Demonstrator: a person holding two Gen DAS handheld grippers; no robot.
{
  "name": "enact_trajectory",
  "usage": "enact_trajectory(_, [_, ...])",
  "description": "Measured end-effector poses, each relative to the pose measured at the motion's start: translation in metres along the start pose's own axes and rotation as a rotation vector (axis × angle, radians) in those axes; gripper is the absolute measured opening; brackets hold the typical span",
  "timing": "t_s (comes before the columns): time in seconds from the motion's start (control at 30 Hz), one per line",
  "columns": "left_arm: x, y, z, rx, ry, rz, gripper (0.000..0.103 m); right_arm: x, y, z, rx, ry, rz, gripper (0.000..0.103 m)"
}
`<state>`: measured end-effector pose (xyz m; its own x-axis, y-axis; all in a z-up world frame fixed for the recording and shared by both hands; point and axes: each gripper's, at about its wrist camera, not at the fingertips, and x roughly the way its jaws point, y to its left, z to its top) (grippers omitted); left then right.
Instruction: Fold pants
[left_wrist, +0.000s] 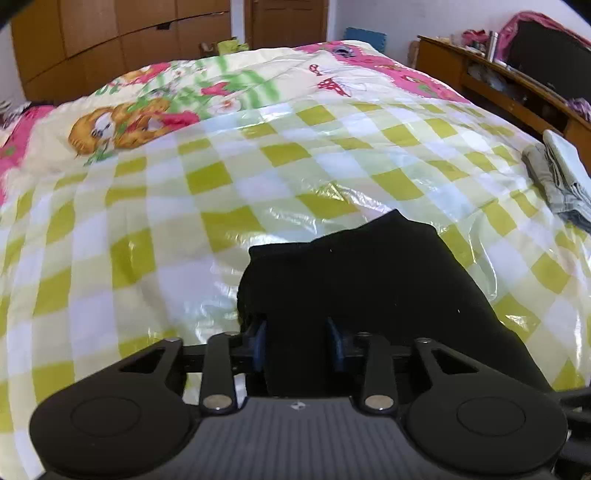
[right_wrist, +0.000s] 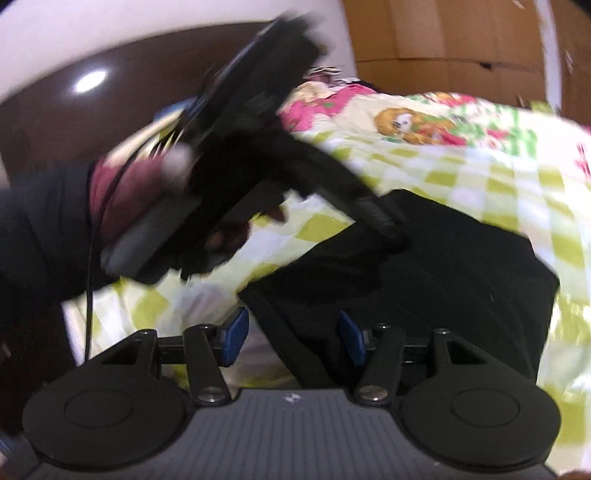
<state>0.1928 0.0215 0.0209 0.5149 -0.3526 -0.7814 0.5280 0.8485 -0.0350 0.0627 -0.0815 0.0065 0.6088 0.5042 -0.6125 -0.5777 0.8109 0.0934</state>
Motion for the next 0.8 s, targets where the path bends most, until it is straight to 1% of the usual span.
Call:
enact_trajectory(0.03, [0.002,0.0,0.002,0.004,0.001,0.004,0.038,0.005,0.002,-0.001,-0.027,0.008,-0.013,0.044])
enact_trajectory(0.07, [0.001,0.0,0.005,0.005,0.0,0.005,0.034,0.008,0.004,-0.002,-0.058,0.015,-0.031,0.038])
enact_trajectory(0.13, [-0.005,-0.001,0.01,0.022,-0.02,0.006,0.029,0.007,0.004,-0.001,-0.079,0.012,-0.036,0.026])
enact_trajectory(0.2, [-0.016,-0.006,0.014,0.056,-0.061,-0.006,0.028,-0.001,0.005,0.003,-0.085,-0.003,-0.037,0.017])
enact_trajectory(0.27, [-0.027,-0.013,0.015,0.116,-0.126,-0.015,0.028,-0.007,0.013,0.003,-0.144,-0.029,-0.071,0.017])
enact_trajectory(0.33, [-0.025,-0.015,0.015,0.163,-0.159,-0.011,0.028,-0.001,0.018,0.004,-0.176,-0.039,-0.1,0.017])
enact_trajectory(0.37, [-0.018,-0.014,0.016,0.172,-0.154,0.0,0.028,0.008,0.017,0.004,-0.169,-0.035,-0.116,0.017])
enact_trajectory(0.43, [0.005,-0.006,0.016,0.165,-0.115,0.008,0.028,0.026,0.016,0.006,-0.148,-0.005,-0.121,0.017])
enact_trajectory(0.5, [0.019,-0.001,0.017,0.168,-0.096,0.0,0.028,0.039,0.01,0.01,-0.088,0.006,-0.108,0.021])
enact_trajectory(0.53, [0.02,0.0,0.02,0.177,-0.097,-0.005,0.028,0.042,0.009,0.014,-0.081,0.006,-0.111,0.02])
enact_trajectory(0.6, [0.014,-0.002,0.026,0.214,-0.121,-0.021,0.027,0.038,0.012,0.021,-0.11,-0.02,-0.136,0.017])
enact_trajectory(0.63, [0.008,-0.004,0.03,0.241,-0.144,-0.027,0.027,0.034,0.013,0.027,-0.115,-0.039,-0.148,0.017])
enact_trajectory(0.7, [0.001,-0.004,0.036,0.26,-0.179,-0.037,0.027,0.032,0.018,0.033,-0.135,-0.064,-0.172,0.018])
enact_trajectory(0.73, [0.003,-0.002,0.037,0.264,-0.182,-0.032,0.028,0.035,0.021,0.032,-0.142,-0.065,-0.176,0.021])
enact_trajectory(0.77, [0.01,0.001,0.037,0.262,-0.168,-0.024,0.029,0.047,0.024,0.03,-0.16,-0.035,-0.177,0.022])
enact_trajectory(0.8, [0.02,0.004,0.035,0.262,-0.143,-0.01,0.031,0.06,0.026,0.027,-0.175,0.006,-0.173,0.03])
